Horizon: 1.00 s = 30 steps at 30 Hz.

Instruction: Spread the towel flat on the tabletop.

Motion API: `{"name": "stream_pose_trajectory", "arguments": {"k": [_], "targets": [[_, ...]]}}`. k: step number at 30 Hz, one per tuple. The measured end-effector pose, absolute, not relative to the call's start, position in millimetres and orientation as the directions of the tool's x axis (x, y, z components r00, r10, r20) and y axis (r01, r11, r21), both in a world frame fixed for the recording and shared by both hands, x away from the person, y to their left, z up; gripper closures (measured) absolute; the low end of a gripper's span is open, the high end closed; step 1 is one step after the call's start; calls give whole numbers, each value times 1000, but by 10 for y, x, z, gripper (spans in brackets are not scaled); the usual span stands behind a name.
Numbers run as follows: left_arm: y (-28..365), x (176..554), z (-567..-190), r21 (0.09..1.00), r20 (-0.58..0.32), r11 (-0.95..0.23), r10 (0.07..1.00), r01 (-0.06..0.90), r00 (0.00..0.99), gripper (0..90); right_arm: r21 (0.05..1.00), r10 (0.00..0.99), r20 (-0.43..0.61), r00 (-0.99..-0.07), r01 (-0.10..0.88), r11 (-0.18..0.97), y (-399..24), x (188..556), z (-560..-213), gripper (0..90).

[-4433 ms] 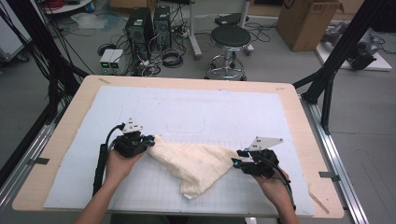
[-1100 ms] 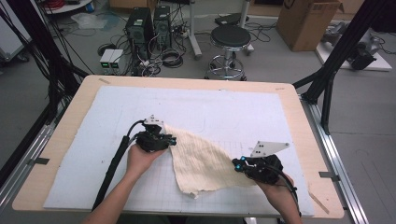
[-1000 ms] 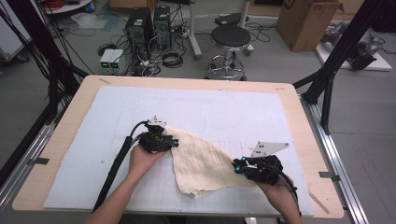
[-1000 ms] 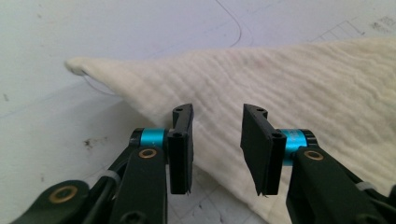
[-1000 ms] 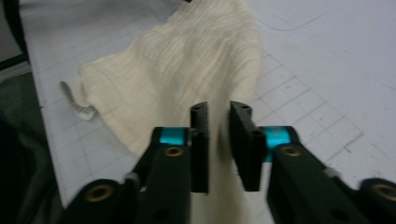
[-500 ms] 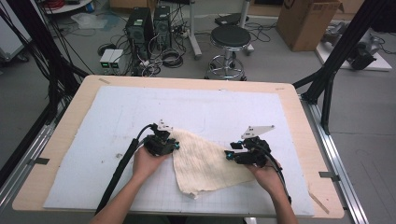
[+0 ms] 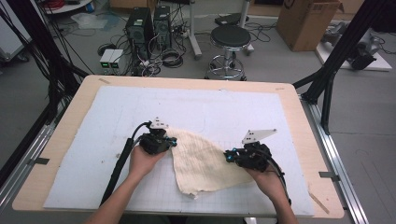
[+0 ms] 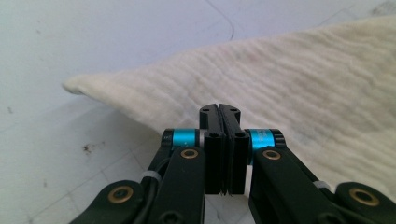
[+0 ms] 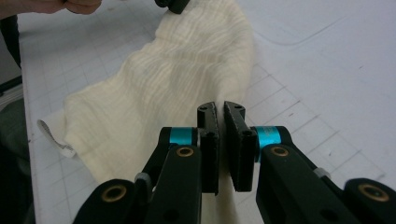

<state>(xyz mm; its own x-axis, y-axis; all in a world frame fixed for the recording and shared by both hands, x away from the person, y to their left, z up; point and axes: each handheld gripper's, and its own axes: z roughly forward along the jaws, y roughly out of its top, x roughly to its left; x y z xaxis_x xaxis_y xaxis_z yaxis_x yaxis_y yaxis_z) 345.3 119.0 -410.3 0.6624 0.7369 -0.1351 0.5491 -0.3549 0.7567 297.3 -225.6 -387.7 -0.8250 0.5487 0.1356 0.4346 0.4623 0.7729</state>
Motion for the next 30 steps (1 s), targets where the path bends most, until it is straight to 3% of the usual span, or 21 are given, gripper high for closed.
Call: {"name": "stream_pose_trajectory", "arguments": {"k": [6,21,28,30], "targets": [[1355,3317,-3960,758,-121,-378,718,531,685,881,798,527,92,-845,379,469,-2140,2782,-3756,850],[1665,2818,-4153,716,-124,-445,676,537,726,879,735,410,76,-909,329,593,-1716,2107,-4107,840],[1715,2742,-4258,708,-117,-456,678,539,726,875,750,399,71,-914,313,583,-1696,2009,-3992,632],[1727,2744,-4255,712,-120,-449,680,540,723,865,768,405,55,-913,298,567,-1715,2031,-3869,616]]}}
